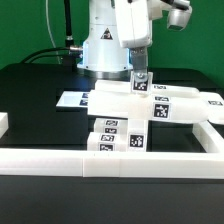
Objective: Assemble chair
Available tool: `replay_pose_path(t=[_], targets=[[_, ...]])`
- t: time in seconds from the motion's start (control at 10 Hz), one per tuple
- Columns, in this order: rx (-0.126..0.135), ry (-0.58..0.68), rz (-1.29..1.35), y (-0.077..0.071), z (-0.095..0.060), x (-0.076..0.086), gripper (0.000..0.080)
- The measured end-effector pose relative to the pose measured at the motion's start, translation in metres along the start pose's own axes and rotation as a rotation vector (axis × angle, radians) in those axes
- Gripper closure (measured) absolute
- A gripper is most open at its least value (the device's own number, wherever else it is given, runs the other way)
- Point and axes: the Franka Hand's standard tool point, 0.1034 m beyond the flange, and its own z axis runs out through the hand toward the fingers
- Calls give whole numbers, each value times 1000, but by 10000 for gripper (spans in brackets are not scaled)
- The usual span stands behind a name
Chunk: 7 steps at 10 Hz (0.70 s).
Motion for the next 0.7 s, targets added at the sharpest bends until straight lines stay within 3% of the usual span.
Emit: replay_pose_path(t=[0.1,0.2,0.7], targets=[[-2,-1,-31,0,0,0,295],[-32,-18,-56,-1,-3,-2,185],[-26,-17,-487,-3,-4,0,151]])
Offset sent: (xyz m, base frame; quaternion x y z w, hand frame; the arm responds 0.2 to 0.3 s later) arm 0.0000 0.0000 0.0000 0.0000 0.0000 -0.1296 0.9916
